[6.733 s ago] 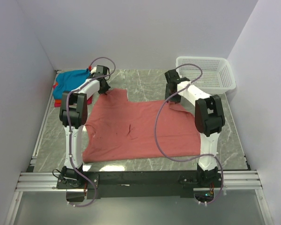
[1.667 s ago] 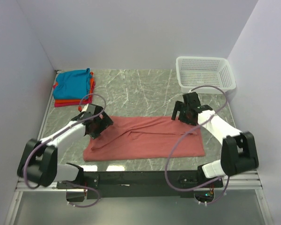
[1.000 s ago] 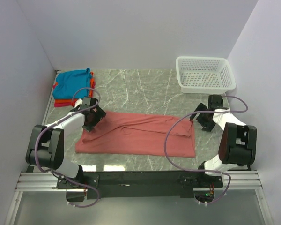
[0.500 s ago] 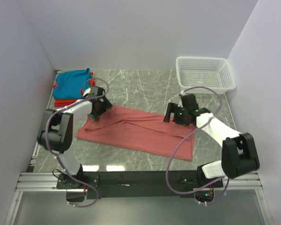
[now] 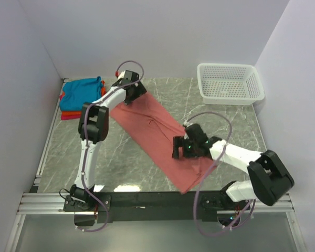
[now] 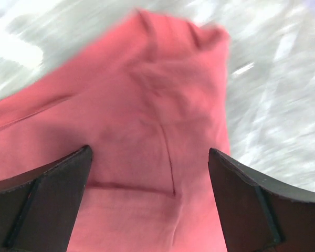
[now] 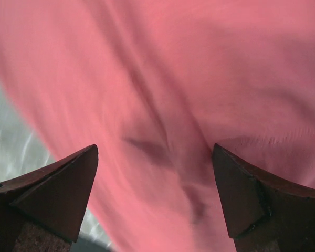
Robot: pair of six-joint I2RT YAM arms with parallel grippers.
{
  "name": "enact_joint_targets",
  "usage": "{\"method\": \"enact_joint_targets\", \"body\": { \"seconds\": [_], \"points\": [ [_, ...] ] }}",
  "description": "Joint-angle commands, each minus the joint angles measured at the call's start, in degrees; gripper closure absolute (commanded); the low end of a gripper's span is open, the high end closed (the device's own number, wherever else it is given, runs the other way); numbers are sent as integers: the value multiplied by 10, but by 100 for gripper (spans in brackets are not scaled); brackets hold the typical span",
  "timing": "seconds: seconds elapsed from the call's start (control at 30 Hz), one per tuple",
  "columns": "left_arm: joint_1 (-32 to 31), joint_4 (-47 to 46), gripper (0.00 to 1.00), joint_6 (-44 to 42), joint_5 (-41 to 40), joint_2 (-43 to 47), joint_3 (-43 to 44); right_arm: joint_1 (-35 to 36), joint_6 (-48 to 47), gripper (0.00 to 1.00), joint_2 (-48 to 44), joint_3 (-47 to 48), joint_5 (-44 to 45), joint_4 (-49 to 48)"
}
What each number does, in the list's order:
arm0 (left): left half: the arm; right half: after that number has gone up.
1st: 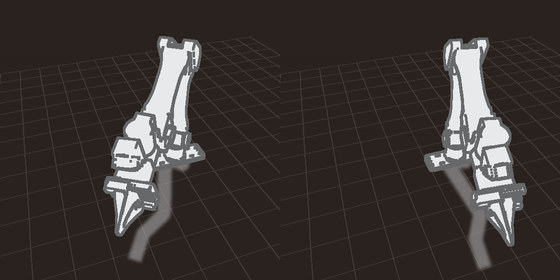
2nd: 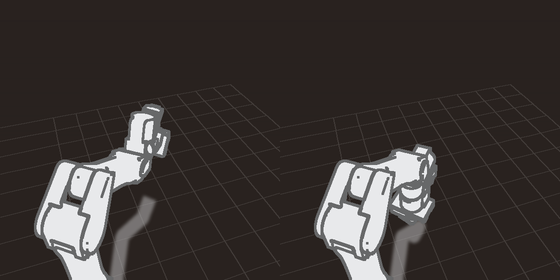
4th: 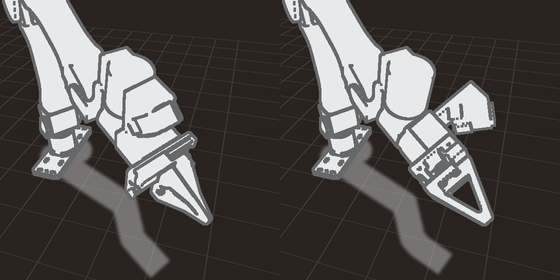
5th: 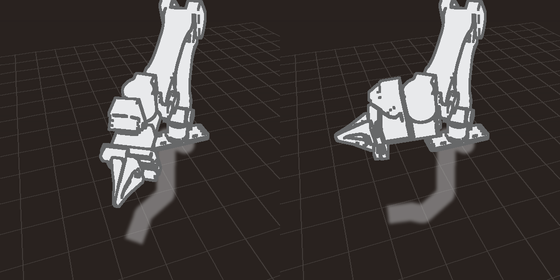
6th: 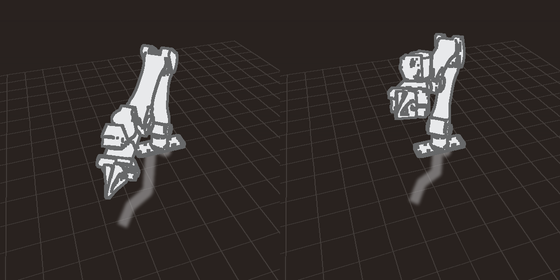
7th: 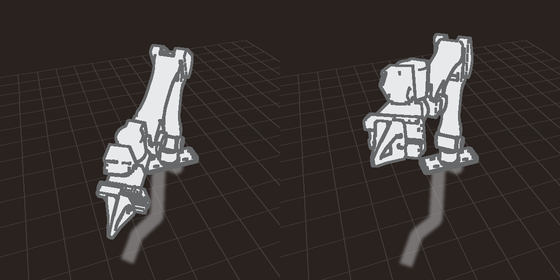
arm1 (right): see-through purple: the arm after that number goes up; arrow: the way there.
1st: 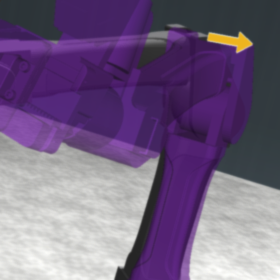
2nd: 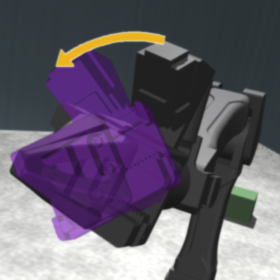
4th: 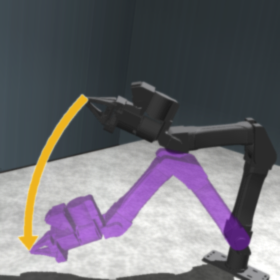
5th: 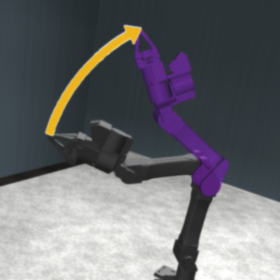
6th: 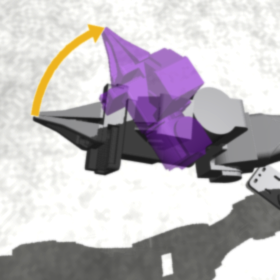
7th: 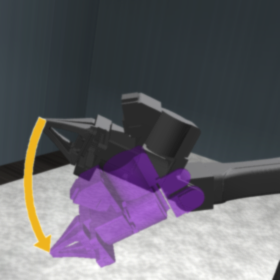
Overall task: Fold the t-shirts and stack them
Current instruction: Fold the tshirt
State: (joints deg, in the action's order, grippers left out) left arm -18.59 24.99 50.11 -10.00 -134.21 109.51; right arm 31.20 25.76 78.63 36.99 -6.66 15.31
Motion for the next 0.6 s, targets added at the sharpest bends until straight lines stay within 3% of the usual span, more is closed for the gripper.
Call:
{"method": "enact_joint_targets", "body": {
  "seconds": [0.0, 0.2, 0.33, 0.47, 0.57],
  "points": [
    [-9, 32, 1, -31, 68, -93, 97, 111, 55, 4, -24, -62, -64, 32],
    [-41, -89, 1, -26, 109, -137, 156, 298, 82, 4, 12, 12, -93, -5],
    [-46, -107, 0, -17, 111, -176, 221, 353, 61, 4, 73, 102, -23, 32],
    [-46, -130, 1, -11, 118, -192, 235, 381, 36, 4, 61, 163, 23, 78],
    [-46, -163, 1, -5, 134, -179, 218, 397, 32, 4, 29, 157, 31, 88]
  ]
}}
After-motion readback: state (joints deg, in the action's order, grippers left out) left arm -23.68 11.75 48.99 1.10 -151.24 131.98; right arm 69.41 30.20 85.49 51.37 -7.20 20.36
